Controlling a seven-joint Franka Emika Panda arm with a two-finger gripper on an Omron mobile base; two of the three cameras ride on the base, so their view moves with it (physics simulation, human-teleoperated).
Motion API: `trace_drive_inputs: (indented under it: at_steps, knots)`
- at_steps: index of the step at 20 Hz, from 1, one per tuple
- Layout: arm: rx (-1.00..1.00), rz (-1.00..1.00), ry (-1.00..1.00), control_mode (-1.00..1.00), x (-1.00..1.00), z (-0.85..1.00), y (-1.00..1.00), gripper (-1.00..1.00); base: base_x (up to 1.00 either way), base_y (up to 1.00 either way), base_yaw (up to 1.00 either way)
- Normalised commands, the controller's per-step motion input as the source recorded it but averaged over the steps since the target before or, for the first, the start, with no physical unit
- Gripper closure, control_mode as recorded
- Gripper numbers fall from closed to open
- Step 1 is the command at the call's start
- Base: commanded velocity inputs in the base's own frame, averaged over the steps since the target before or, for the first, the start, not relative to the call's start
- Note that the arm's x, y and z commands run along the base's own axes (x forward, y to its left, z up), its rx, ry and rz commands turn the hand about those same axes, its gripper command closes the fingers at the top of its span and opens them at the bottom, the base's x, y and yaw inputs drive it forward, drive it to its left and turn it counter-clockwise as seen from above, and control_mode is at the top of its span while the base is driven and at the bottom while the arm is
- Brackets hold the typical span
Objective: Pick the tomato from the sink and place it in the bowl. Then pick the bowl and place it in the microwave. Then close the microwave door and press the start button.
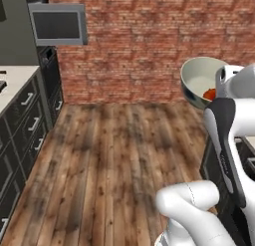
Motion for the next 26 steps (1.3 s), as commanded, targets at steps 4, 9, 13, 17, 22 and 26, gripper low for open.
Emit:
trace_drive_inputs:
  at_steps: [4, 9, 13, 17, 22, 26]
  knots:
    - [0.0, 0.0, 0.0, 1.0, 0.0, 0.0, 0.0, 1.0, 1.0, -0.03, 0.13]
    - [0.0, 0.0, 0.0, 1.0, 0.0, 0.0, 0.0, 1.0, 1.0, -0.13, 0.12]
    - [0.0, 0.0, 0.0, 1.0, 0.0, 0.0, 0.0, 1.0, 1.0, -0.19, 0.12]
    - [0.0, 0.0, 0.0, 1.0, 0.0, 0.0, 0.0, 1.0, 1.0, -0.18, 0.11]
    - [0.0, 0.0, 0.0, 1.0, 0.0, 0.0, 0.0, 1.0, 1.0, -0.22, 0.11]
    - [0.0, 0.0, 0.0, 1.0, 0.0, 0.0, 0.0, 1.0, 1.0, -0.22, 0.11]
